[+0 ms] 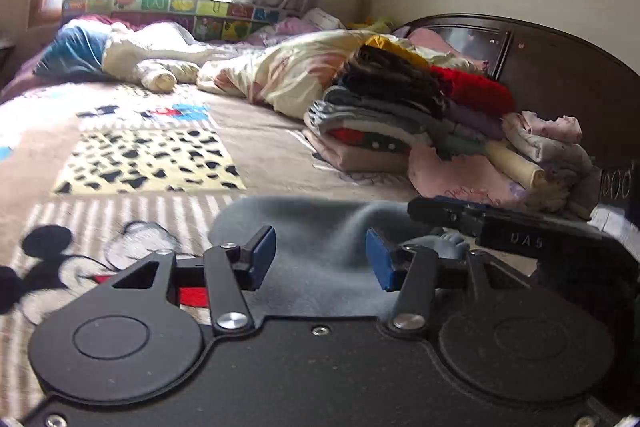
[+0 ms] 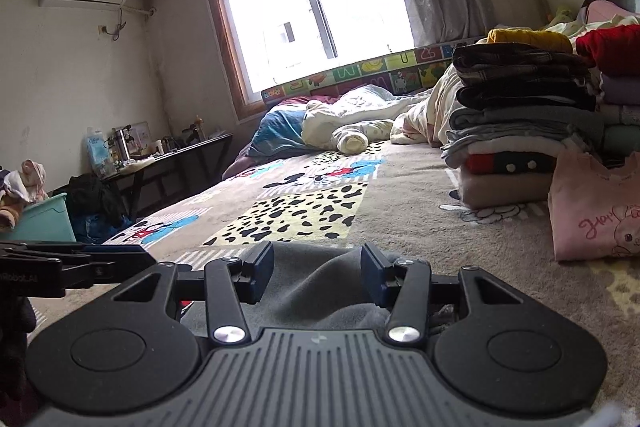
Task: Fold clothes
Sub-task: 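Grasp the folded sweatpants edges with both grippers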
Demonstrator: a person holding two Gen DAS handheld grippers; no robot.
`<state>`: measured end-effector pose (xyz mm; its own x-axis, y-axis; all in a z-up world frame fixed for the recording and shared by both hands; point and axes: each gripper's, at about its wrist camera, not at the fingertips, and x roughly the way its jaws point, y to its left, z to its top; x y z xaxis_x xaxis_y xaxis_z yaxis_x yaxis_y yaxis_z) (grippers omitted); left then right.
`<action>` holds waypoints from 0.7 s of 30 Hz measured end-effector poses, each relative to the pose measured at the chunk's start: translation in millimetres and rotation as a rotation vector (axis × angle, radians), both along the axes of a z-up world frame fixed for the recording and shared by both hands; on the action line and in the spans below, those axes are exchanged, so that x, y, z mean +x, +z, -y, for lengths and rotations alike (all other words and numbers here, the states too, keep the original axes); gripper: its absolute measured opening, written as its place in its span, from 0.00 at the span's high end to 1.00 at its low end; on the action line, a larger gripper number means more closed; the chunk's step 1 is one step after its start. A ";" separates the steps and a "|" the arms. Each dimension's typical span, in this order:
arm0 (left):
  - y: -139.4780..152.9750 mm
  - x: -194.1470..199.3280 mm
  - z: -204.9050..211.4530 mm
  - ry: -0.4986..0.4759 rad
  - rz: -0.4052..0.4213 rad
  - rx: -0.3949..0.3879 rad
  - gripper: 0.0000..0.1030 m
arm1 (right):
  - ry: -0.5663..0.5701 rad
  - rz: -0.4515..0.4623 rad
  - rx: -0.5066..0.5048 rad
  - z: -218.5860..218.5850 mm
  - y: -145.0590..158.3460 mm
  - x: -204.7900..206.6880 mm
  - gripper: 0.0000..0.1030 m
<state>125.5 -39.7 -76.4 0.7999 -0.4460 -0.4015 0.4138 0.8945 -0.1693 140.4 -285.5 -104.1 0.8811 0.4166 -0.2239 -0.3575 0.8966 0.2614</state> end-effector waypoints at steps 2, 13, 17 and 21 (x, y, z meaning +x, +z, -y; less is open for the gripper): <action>-38.6 20.6 22.0 -0.011 -0.117 0.147 0.48 | -0.025 -0.083 -0.069 0.0 -8.7 18.4 0.56; -34.3 20.4 16.2 -0.027 -0.069 0.216 0.41 | -0.025 -0.040 -0.120 7.4 -27.6 5.3 0.73; -13.0 28.5 17.9 -0.031 0.046 0.192 0.65 | -0.021 0.060 -0.186 -4.9 -6.9 -11.6 0.66; -27.3 62.3 39.9 -0.074 -0.024 0.255 0.66 | 0.004 0.061 -0.256 -21.8 -6.3 -6.7 0.66</action>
<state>187.8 -79.6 -103.7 0.7579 -0.3845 -0.5270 0.4778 0.8772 0.0472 133.7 -263.7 -110.4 0.8947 0.3570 -0.2686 -0.3695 0.9292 0.0043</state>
